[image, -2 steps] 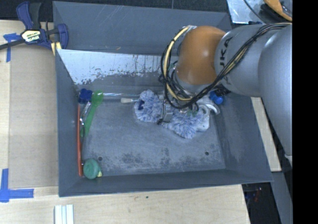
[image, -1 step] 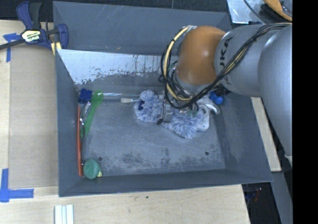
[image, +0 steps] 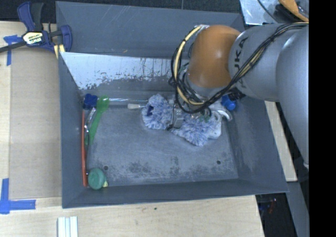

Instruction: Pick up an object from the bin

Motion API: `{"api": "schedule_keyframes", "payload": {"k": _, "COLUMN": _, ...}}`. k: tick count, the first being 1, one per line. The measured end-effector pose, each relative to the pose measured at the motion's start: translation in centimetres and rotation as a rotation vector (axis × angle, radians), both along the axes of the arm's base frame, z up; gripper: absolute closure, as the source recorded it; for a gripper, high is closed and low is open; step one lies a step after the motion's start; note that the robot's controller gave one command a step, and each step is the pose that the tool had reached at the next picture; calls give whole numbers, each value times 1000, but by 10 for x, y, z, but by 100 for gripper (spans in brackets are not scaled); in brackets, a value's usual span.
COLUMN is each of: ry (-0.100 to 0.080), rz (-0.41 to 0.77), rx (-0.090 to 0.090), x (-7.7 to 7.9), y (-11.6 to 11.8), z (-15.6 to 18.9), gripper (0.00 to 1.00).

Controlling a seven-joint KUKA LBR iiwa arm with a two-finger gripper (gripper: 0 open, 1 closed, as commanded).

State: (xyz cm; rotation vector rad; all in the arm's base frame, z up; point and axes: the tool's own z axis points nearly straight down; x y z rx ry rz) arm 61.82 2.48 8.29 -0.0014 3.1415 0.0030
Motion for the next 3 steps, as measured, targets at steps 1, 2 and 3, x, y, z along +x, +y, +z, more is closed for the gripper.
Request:
{"api": "schedule_keyframes", "payload": {"k": 1, "ry": 6, "rz": 0, "rx": 0, "x": -2, "y": 0, "z": 44, "gripper": 100}}
{"api": "schedule_keyframes", "payload": {"k": 2, "ry": 4, "rz": -1, "rx": 0, "x": -1, "y": 0, "z": 77, "gripper": 100}}
{"api": "schedule_keyframes", "payload": {"k": 3, "ry": -1, "rz": -1, "rx": 0, "x": 0, "y": 0, "z": 94, "gripper": 100}}
